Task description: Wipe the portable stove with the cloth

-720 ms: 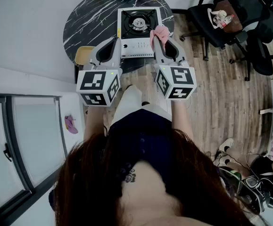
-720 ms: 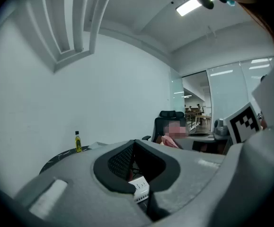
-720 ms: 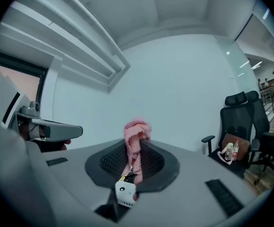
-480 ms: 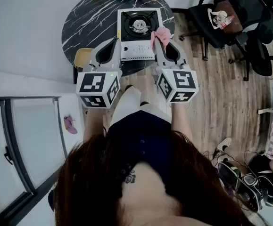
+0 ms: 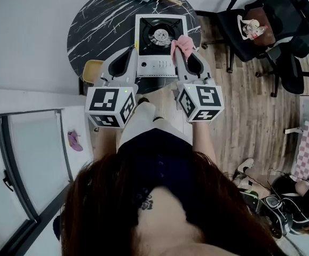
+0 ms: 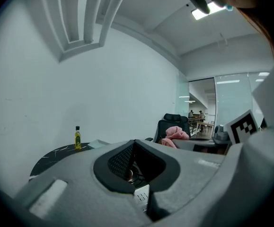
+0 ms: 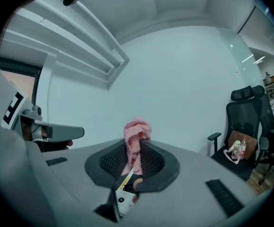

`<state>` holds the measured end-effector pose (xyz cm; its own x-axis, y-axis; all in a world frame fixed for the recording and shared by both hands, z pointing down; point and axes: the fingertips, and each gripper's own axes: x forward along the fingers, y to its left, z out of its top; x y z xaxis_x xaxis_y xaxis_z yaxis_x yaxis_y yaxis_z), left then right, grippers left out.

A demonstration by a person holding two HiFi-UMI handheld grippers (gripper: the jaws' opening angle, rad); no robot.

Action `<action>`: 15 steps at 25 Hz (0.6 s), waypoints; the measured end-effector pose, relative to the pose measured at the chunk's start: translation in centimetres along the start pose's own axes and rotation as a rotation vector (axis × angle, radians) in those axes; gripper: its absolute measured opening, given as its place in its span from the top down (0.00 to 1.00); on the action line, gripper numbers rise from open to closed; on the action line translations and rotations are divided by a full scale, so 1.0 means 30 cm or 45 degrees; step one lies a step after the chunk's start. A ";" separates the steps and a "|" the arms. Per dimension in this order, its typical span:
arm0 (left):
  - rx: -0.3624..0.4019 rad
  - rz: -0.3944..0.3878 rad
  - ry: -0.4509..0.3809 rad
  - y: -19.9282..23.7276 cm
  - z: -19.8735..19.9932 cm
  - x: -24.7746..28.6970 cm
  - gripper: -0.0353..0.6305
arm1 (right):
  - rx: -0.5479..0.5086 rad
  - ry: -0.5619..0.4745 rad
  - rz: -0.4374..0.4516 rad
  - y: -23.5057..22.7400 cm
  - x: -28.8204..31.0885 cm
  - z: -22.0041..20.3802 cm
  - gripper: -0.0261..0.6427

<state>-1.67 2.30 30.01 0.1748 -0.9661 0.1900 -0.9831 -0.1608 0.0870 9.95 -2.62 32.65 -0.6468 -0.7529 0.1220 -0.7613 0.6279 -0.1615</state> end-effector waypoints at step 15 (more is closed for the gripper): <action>-0.001 -0.062 0.001 0.201 0.080 0.139 0.93 | -0.034 0.036 -0.052 0.029 0.269 0.070 0.87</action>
<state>-7.00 -3.18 28.98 0.2224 -0.9570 0.1863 -0.9734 -0.2073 0.0972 4.16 -8.56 31.42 -0.6159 -0.7723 0.1557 -0.7878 0.6021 -0.1298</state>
